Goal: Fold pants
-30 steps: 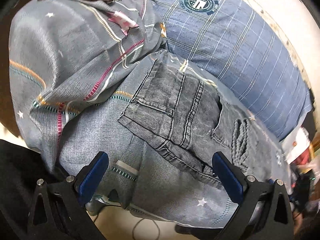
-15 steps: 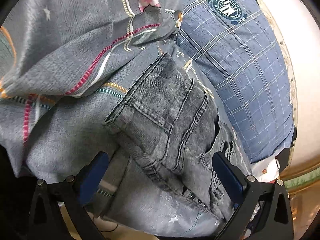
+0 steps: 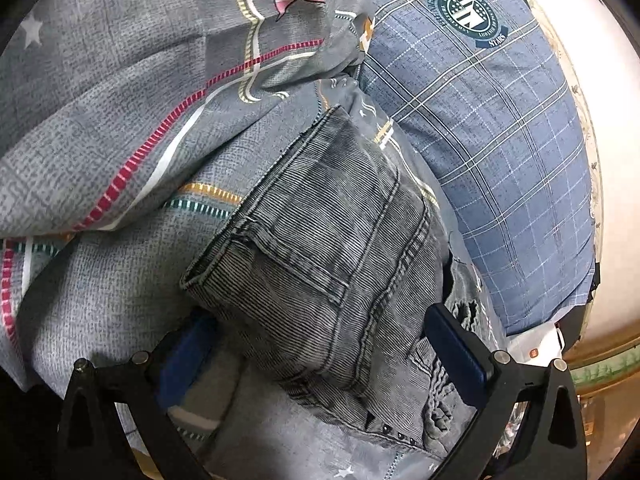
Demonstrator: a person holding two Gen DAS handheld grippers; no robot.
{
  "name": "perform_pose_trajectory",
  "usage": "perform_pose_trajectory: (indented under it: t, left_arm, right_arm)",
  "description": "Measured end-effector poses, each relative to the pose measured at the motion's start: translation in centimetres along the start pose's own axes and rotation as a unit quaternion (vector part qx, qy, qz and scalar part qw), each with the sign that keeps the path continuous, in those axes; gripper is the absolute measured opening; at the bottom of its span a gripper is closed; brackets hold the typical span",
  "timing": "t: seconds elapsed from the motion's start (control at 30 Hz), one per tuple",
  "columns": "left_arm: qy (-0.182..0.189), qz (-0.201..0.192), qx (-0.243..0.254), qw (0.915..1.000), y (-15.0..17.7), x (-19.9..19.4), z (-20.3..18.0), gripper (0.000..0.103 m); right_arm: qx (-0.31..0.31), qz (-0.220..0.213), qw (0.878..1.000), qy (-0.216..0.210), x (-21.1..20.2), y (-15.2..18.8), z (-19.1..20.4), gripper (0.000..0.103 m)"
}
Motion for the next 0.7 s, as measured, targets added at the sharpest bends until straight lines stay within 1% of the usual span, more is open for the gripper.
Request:
perform_pose_trajectory:
  t: [0.27, 0.3, 0.33, 0.37, 0.4, 0.43, 0.47, 0.5, 0.57, 0.63, 0.67, 0.7]
  left_arm:
    - [0.015, -0.005, -0.018, 0.9997, -0.7, -0.3, 0.3, 0.102]
    - [0.015, -0.005, -0.020, 0.9997, -0.7, -0.3, 0.4, 0.101]
    - [0.022, -0.006, -0.011, 0.9997, -0.8, -0.2, 0.2, 0.091]
    - [0.013, -0.006, -0.002, 0.9999, -1.0, 0.0, 0.1, 0.069]
    - [-0.003, -0.003, 0.009, 1.0000, -1.1, 0.1, 0.5, 0.055]
    - [-0.020, 0.000, 0.015, 0.9997, -1.1, 0.4, 0.7, 0.037]
    - [-0.024, 0.001, 0.018, 0.9995, -1.1, 0.5, 0.8, 0.036]
    - [-0.020, -0.003, 0.022, 0.9996, -1.2, 0.5, 0.7, 0.034]
    - [-0.025, -0.012, 0.038, 0.9989, -1.0, 0.4, 0.5, 0.026]
    - [-0.028, -0.021, 0.053, 0.9980, -0.8, 0.1, 0.0, 0.021]
    - [-0.029, -0.027, 0.064, 0.9971, -0.7, -0.1, -0.4, 0.019]
    - [-0.030, -0.031, 0.074, 0.9964, -0.7, -0.3, -0.7, 0.018]
  right_arm:
    - [-0.007, 0.011, 1.000, 0.005, 0.7, 0.4, 0.1, 0.101]
    - [-0.006, 0.012, 1.000, 0.005, 0.7, 0.4, 0.0, 0.101]
    - [-0.005, 0.012, 1.000, 0.005, 0.8, 0.4, 0.0, 0.101]
    - [-0.006, 0.013, 1.000, 0.005, 0.8, 0.3, 0.0, 0.101]
    - [-0.007, 0.014, 1.000, 0.004, 0.9, 0.4, 0.0, 0.101]
    - [-0.009, 0.016, 1.000, 0.005, 1.0, 0.3, 0.1, 0.101]
    - [-0.012, 0.018, 1.000, 0.007, 1.1, 0.4, 0.1, 0.101]
    - [-0.016, 0.021, 1.000, 0.010, 1.2, 0.4, 0.1, 0.101]
    - [-0.026, 0.025, 0.999, 0.025, 1.4, 0.4, 0.0, 0.101]
    - [-0.037, 0.032, 0.998, 0.042, 1.6, 0.6, 0.0, 0.101]
    - [-0.044, 0.036, 0.997, 0.054, 1.7, 0.7, 0.2, 0.101]
    - [-0.051, 0.038, 0.996, 0.056, 1.7, 0.7, 0.7, 0.101]
Point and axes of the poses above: each gripper's, at about its wrist camera, not at the fingertips, and x roughly the way its jaws point, z to its left, y to its underside, the point moved 9 cm from there along x, roughly the way its jaws point, and after that the axes turned 15 degrees about -x, right-handed, at the moved point
